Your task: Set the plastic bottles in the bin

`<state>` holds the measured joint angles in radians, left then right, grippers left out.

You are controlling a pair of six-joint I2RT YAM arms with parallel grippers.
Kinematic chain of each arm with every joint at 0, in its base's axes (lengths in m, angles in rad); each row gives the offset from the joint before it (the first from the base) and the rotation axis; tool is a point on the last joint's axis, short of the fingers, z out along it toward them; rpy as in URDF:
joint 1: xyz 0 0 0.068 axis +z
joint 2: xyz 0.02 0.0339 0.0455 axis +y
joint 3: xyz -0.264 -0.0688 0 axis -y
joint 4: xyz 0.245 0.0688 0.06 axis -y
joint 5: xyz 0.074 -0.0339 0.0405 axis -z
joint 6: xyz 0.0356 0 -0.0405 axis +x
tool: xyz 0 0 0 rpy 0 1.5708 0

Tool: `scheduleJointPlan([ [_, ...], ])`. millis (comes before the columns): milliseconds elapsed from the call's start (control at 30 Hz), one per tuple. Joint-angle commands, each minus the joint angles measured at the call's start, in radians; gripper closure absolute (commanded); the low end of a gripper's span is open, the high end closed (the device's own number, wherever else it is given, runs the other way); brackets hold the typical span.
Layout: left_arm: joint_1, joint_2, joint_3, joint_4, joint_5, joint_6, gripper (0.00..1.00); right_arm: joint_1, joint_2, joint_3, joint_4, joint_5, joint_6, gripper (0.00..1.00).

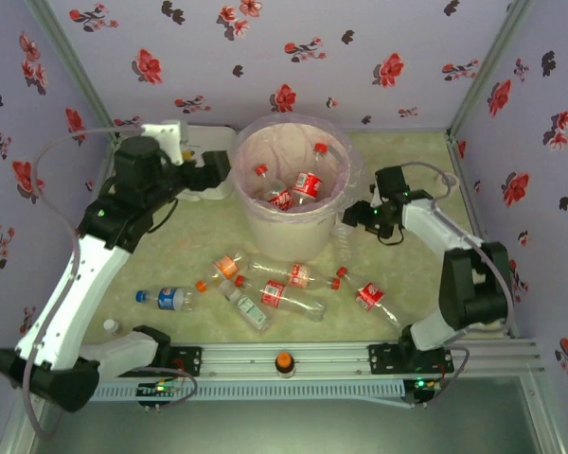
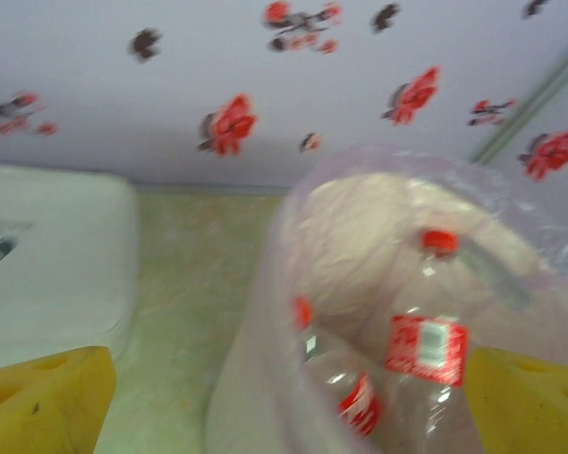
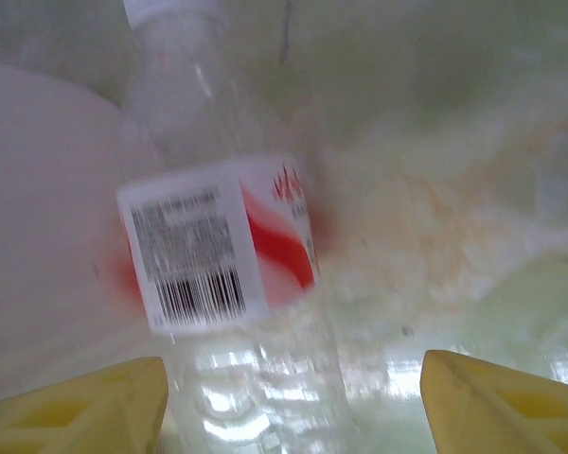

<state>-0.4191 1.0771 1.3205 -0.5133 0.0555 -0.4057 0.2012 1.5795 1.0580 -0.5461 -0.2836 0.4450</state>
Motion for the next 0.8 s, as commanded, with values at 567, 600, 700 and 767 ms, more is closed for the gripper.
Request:
scheduleJointPlan([
  [567, 0.075, -0.362, -0.527, -0.205, 0.037, -0.281, 0.03, -0.019, 0.525, 0.541, -0.174, -0.106, -0.121, 0.22],
  [600, 0.075, -0.361, -0.527, -0.196, 0.039, -0.282, 0.03, -0.022, 0.545, 0.553, -0.180, -0.100, -0.123, 0.22],
  [700, 0.075, -0.356, -0.517, -0.193, 0.040, -0.279, 0.03, -0.032, 0.586, 0.586, -0.195, -0.074, -0.121, 0.28],
  [767, 0.075, -0.355, -0.514, -0.200, 0.038, -0.277, 0.03, -0.043, 0.587, 0.586, -0.188, -0.062, -0.113, 0.37],
])
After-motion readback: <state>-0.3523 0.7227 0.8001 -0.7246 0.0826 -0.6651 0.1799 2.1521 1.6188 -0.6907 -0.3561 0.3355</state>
